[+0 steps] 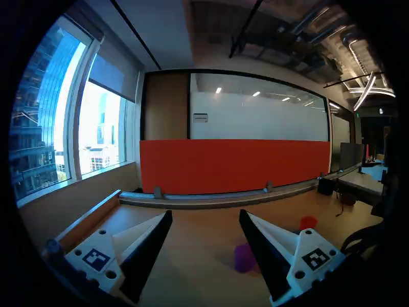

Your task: Pour water

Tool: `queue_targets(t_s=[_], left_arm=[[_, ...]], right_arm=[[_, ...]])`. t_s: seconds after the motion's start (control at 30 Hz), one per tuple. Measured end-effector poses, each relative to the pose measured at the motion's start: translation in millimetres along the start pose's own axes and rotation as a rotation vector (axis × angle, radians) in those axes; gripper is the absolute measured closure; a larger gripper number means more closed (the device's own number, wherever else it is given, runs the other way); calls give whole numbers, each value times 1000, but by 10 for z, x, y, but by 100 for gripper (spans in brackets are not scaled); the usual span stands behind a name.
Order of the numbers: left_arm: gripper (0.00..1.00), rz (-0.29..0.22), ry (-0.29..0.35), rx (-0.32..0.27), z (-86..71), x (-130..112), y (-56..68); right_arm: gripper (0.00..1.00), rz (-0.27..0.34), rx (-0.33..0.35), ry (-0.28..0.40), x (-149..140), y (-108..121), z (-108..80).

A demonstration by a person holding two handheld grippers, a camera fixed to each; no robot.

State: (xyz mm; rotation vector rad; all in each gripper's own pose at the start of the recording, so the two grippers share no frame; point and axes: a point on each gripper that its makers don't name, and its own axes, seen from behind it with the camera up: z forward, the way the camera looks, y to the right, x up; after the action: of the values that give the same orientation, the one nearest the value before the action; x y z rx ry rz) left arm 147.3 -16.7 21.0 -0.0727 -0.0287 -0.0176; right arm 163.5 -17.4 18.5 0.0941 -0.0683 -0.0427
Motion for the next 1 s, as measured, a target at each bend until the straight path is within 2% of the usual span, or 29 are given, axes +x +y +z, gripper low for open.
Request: queue_targets(t_s=[0.2, 0.47, 0.6, 0.77, 1.0], left_arm=[[3, 1, 3, -24, 39, 241, 17], [3, -11, 19, -96, 94, 590, 184], [2, -13, 36, -124, 112, 736, 224], [3, 11, 32, -157, 127, 764, 292], [3, 16, 17, -262, 121, 724, 544]], right_arm=[[1, -8, 10, 3, 217, -50, 30], [1, 5, 34, 32, 476, -127, 34], [1, 0, 42, 44, 526, -145, 33], [1, 3, 69, 38, 502, -173, 54], [1, 14, 163, 54, 558, -287, 28]])
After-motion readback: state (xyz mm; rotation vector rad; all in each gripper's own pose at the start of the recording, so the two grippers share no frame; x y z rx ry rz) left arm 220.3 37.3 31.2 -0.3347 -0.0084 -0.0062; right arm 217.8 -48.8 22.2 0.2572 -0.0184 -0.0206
